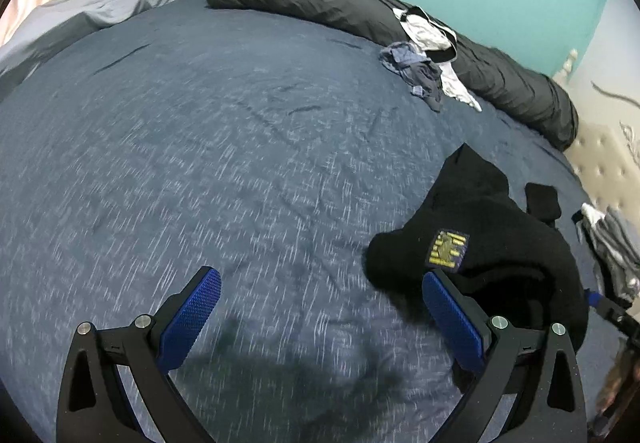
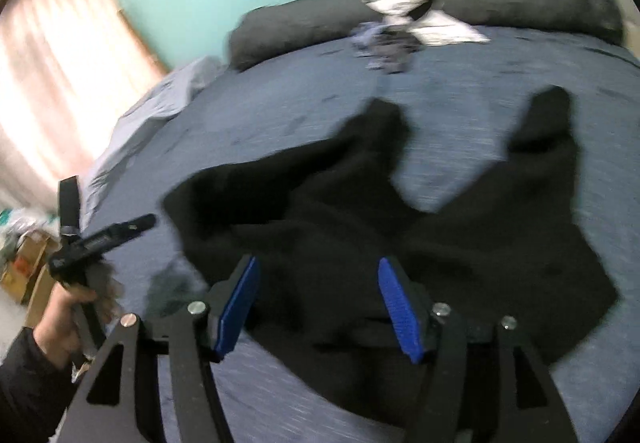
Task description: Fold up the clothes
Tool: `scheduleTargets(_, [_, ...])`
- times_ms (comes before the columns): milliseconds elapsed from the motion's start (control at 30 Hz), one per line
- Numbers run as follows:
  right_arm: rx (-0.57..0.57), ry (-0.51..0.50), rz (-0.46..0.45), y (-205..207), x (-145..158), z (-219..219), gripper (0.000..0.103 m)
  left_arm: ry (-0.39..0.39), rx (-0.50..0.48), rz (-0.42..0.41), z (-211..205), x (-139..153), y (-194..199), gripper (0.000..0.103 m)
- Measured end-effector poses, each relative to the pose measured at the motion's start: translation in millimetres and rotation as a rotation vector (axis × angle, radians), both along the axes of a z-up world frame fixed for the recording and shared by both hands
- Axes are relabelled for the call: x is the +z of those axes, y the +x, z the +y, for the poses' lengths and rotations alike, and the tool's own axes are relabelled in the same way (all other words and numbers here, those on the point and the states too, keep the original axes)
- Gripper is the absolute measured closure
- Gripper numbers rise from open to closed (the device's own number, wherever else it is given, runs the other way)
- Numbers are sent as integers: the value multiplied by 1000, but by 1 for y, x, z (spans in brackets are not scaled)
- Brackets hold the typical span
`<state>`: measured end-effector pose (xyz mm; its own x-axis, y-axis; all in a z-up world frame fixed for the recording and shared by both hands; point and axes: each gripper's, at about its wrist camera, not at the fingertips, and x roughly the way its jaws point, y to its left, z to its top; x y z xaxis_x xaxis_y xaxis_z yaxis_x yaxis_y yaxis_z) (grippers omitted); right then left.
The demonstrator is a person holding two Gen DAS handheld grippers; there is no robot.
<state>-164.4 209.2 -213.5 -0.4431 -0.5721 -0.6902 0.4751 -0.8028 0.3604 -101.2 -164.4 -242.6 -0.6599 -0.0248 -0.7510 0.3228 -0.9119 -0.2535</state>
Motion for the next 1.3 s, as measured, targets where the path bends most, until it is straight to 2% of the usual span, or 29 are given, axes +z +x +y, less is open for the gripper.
scheduleTargets(133, [-90, 18, -22, -13, -1, 48, 39, -17, -34, -14, 6, -5, -19, 0])
scheduleTargets(267, [-115, 29, -43, -26, -4, 69, 39, 2, -34, -28, 8, -9, -32, 0])
scheduleTargets(400, [-117, 23, -91, -40, -15, 69, 39, -1, -49, -45, 14, -14, -43, 0])
scheduleTargets(533, [-140, 11, -131, -49, -27, 70, 39, 36, -89, -44, 17, -22, -52, 0])
scheduleTargets(867, [-134, -1, -143, -52, -33, 72, 39, 110, -143, -22, 20, -31, -55, 1])
scheduleTargets(933, [-131, -3, -142, -52, -33, 72, 39, 120, -152, -17, 19, -32, -53, 6])
scheduleTargets(1067, [-131, -2, -143, -53, -35, 71, 39, 126, -168, -15, 16, -33, -51, 35])
scheduleTargets(1300, [-130, -9, -143, -52, -33, 72, 39, 144, -182, -21, 17, -34, -44, 36])
